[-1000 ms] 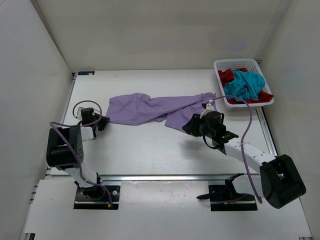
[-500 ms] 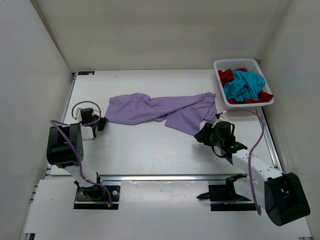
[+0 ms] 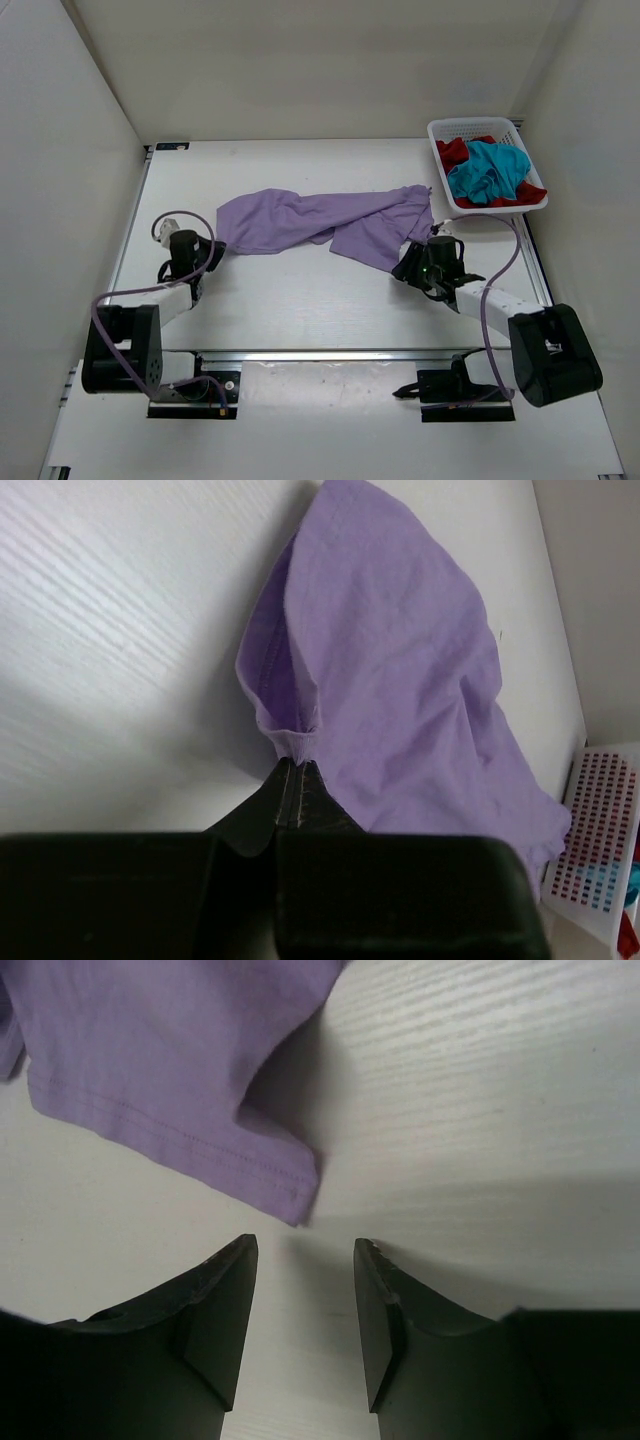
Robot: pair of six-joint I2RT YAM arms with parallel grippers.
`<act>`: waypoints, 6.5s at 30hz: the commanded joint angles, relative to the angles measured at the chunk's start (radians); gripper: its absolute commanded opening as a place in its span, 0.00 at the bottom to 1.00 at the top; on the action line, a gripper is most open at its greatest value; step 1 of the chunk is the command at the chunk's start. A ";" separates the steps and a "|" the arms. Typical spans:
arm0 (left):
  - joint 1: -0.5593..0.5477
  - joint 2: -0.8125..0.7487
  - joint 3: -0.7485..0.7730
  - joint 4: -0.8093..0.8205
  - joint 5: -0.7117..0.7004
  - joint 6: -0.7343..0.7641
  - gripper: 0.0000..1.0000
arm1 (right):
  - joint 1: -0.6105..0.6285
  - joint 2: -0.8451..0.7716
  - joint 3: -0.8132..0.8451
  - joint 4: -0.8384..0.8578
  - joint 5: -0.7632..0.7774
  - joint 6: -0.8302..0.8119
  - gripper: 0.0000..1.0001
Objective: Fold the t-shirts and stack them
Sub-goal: Flatten out the tshirt, then fold the flattened tshirt in 1/3 of the way
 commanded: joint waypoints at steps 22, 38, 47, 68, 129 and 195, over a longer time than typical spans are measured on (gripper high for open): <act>-0.157 -0.353 -0.178 -0.047 -0.088 0.082 0.00 | 0.142 0.306 0.198 -0.231 0.299 -0.017 0.22; -0.157 -0.324 0.187 -0.257 0.070 0.215 0.00 | 0.176 -0.065 0.397 -0.446 0.342 -0.115 0.00; -0.008 -0.197 0.927 -0.580 0.252 0.242 0.00 | 0.227 -0.089 1.241 -0.676 0.516 -0.358 0.00; 0.080 -0.121 0.864 -0.593 0.070 0.301 0.00 | 0.075 0.477 1.939 -0.650 0.164 -0.578 0.00; 0.253 -0.563 0.007 -0.599 0.179 0.278 0.00 | 0.121 -0.521 0.285 -0.583 0.129 -0.137 0.01; -0.095 0.107 0.156 -0.073 0.133 0.064 0.29 | -0.162 0.203 0.312 0.002 0.061 -0.058 0.06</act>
